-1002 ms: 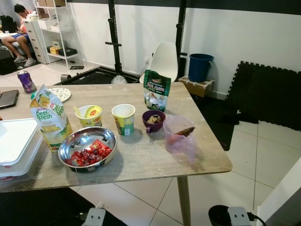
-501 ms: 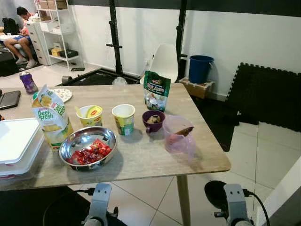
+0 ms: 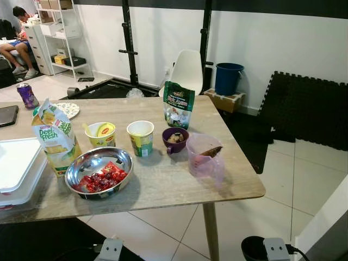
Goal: Restocking fridge
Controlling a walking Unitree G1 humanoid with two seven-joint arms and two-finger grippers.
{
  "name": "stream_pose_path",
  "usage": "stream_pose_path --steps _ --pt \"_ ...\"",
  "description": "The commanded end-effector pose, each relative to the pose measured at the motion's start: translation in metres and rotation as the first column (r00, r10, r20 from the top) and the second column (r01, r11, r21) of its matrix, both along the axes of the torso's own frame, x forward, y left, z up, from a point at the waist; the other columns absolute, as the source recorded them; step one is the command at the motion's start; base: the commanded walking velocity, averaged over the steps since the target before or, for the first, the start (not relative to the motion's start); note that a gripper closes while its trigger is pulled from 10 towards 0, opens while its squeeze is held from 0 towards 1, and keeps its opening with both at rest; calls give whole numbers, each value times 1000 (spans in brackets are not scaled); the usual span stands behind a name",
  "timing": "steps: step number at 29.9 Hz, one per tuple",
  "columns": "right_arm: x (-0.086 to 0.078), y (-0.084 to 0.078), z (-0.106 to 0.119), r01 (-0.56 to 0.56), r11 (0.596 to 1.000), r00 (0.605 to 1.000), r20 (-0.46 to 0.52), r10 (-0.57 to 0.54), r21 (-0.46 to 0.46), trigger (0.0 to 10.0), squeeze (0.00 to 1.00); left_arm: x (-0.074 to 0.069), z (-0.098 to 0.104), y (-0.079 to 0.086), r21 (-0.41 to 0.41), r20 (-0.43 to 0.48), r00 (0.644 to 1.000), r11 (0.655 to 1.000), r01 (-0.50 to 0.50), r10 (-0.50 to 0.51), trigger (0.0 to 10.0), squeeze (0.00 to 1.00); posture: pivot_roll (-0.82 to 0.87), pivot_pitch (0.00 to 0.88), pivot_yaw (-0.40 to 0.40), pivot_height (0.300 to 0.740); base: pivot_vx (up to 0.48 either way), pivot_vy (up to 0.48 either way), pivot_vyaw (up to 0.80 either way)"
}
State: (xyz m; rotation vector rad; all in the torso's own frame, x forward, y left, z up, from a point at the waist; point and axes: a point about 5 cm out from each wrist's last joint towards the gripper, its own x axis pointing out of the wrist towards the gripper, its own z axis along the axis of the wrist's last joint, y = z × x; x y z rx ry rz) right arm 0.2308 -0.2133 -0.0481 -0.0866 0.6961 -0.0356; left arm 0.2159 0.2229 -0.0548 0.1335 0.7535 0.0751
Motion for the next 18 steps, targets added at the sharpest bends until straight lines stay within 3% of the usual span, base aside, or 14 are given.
stream_pose_path --steps 1,18 --pt "-2 0 -1 -3 1000 1000 -4 3 -5 10000 0 -2 -3 -7 -12 -10 1000 1000 9 -9 10000 0 -22 90 -12 740 0 0 0" --pt "-6 11 -6 -14 1000 1000 -23 15 22 10000 0 0 -2 -8 -15 -7 1000 1000 -5 5 10000 0 -23 81 -12 740 0 0 0"
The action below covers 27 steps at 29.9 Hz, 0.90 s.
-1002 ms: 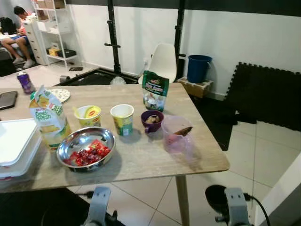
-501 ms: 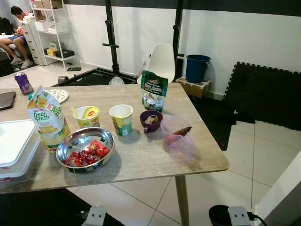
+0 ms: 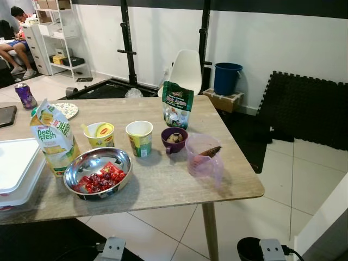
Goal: Restocking fridge
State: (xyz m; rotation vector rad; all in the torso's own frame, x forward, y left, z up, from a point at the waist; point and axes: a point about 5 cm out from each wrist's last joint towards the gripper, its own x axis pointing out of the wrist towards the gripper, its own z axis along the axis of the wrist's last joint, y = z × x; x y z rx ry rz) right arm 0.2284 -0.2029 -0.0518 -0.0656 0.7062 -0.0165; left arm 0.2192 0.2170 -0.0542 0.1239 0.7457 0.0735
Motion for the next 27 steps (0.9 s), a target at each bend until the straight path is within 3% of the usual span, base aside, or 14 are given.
stream_pose_path --steps 1,12,17,27 --pt "-4 1 -2 -3 1000 1000 -13 3 -3 10000 0 -3 -3 -1 -8 -15 1000 1000 -8 8 10000 0 -23 81 -11 740 0 0 0" --pt "-7 2 -5 3 1000 1000 -20 -3 3 10000 0 -3 -3 -1 6 -25 1000 1000 13 -13 10000 0 -21 80 -8 740 0 0 0" --pt "-6 3 -4 0 1000 1000 -16 0 4 10000 0 -4 -3 0 21 -37 999 1000 21 -20 10000 0 -19 82 -4 740 0 -468 0" --pt "-5 4 -3 -3 1000 1000 -12 3 3 10000 0 -4 -2 3 26 -31 1000 1000 1 0 10000 0 -14 80 -6 740 0 0 0"
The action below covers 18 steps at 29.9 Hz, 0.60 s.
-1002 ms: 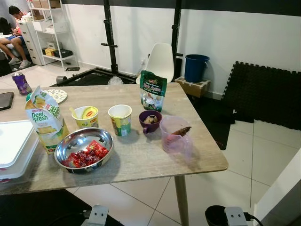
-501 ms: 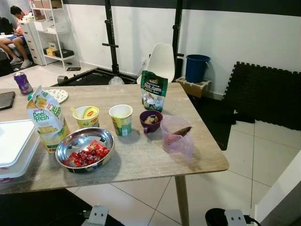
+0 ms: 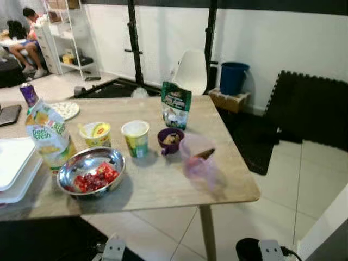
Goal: Restocking fridge
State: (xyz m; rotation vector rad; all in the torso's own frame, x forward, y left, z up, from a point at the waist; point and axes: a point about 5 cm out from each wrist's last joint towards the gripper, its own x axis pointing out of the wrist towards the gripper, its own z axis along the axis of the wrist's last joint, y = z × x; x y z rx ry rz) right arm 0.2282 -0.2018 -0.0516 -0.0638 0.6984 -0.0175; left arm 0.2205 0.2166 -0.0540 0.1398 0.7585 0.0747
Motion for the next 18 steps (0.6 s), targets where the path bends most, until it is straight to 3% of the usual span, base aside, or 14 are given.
stream_pose_path --steps 1,18 --pt "-4 3 -4 -4 1000 1000 -21 4 2 10000 0 -5 -2 4 12 -17 1000 1000 -3 3 10000 0 -14 80 -6 740 0 0 0" --pt "-3 2 -3 -7 1000 1000 -15 7 5 10000 0 -5 -2 5 12 -9 1000 1000 -5 5 10000 0 -15 57 -6 740 0 0 0"
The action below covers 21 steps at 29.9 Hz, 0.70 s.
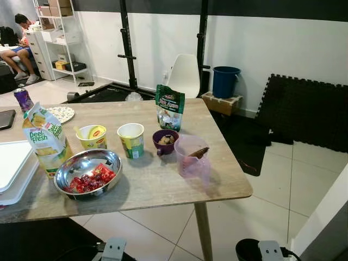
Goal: Restocking fridge
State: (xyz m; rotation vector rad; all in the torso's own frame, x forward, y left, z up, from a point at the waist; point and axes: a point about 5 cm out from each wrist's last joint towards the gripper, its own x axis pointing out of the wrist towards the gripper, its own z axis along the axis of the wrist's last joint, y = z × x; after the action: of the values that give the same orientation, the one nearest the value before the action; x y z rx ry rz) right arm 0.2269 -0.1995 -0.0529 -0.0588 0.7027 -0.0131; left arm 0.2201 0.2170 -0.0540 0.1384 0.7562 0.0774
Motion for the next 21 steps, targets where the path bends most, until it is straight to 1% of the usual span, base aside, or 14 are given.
stream_pose_path --steps 1,7,12,15,21 --pt "-2 0 -1 -5 1000 1000 -10 5 0 10000 0 -4 -2 5 12 -11 1000 1000 -2 2 10000 0 -15 57 -6 740 0 0 0" --pt "-1 0 -1 -3 1000 1000 -2 3 9 10000 0 -4 -2 4 8 -10 1000 1000 0 0 10000 0 -17 55 -2 740 0 0 0" --pt "-2 0 -2 7 1000 1000 -17 -7 15 10000 0 -4 -2 4 7 -10 1000 1000 1 -1 10000 0 -15 55 -4 740 0 0 0" --pt "-2 0 -2 6 1000 1000 -16 -5 15 10000 0 -4 -2 4 7 -12 1000 1000 3 -3 10000 0 -15 55 -4 740 0 0 -469" --pt "-3 -1 -2 8 1000 1000 -16 -8 13 10000 0 -5 -2 3 7 -12 1000 1000 5 -5 10000 0 -16 61 -2 740 0 0 -800"
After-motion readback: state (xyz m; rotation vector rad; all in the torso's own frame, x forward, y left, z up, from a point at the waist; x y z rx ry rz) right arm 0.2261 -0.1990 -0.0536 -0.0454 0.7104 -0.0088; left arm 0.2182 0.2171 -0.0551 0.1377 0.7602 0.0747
